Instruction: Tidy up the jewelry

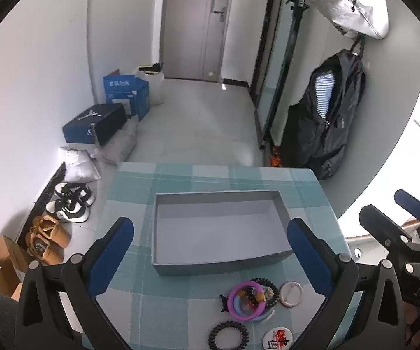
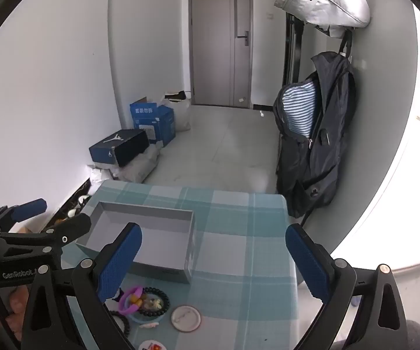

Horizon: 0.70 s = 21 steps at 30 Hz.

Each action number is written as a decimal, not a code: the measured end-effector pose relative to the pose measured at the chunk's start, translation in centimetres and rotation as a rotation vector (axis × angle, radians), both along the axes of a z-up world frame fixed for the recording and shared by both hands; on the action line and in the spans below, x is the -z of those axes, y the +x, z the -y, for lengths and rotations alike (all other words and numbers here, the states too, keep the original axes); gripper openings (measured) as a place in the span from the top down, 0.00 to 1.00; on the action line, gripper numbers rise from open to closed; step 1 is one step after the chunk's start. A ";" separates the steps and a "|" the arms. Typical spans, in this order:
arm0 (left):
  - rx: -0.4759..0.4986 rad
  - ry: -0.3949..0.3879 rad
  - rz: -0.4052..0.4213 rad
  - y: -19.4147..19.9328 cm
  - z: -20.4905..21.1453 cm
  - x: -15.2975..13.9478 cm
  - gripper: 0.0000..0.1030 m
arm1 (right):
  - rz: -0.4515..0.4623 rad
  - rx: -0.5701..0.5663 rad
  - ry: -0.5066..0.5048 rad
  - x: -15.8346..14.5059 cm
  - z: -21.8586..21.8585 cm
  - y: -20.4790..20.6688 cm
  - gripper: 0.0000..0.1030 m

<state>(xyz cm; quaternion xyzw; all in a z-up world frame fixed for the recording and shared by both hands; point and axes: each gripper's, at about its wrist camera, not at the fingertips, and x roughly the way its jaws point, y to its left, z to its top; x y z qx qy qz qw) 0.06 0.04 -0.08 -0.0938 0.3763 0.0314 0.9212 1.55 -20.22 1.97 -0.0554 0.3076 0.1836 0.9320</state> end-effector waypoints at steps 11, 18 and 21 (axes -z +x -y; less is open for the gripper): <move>0.001 0.016 0.010 -0.1 0.1 0.0 0.01 | 0.000 0.011 0.007 -0.4 0.8 0.5 0.03; -0.005 0.030 0.025 -0.2 0.0 0.0 0.01 | 0.005 0.015 0.002 -0.2 0.3 0.1 0.03; -0.006 0.035 0.021 -0.2 0.1 0.0 0.01 | 0.006 0.018 0.010 -0.2 0.3 0.1 0.03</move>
